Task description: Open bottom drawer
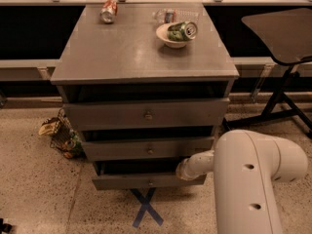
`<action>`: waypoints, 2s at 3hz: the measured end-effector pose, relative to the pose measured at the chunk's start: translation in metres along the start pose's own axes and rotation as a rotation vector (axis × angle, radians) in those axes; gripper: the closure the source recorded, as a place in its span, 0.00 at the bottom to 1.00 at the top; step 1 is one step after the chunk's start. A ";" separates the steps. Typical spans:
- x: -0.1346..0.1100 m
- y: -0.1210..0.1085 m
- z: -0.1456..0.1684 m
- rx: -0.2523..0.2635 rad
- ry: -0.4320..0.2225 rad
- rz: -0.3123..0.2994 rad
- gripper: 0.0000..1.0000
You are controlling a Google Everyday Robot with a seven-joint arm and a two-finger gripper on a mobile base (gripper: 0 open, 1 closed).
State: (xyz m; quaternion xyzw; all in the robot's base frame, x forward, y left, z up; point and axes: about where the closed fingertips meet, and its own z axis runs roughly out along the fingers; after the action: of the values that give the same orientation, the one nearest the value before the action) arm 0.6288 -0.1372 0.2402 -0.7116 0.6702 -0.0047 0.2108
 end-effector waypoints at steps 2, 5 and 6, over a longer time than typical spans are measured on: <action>0.007 -0.031 -0.006 0.090 0.046 -0.048 1.00; 0.009 -0.042 0.019 0.135 0.032 -0.078 1.00; 0.008 -0.040 0.022 0.138 0.026 -0.091 1.00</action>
Offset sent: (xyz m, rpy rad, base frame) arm 0.0429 -0.0083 0.0206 -0.0775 -0.1636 0.0091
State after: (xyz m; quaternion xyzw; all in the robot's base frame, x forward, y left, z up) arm 0.6740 -0.1382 0.2303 -0.7251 0.6379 -0.0699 0.2501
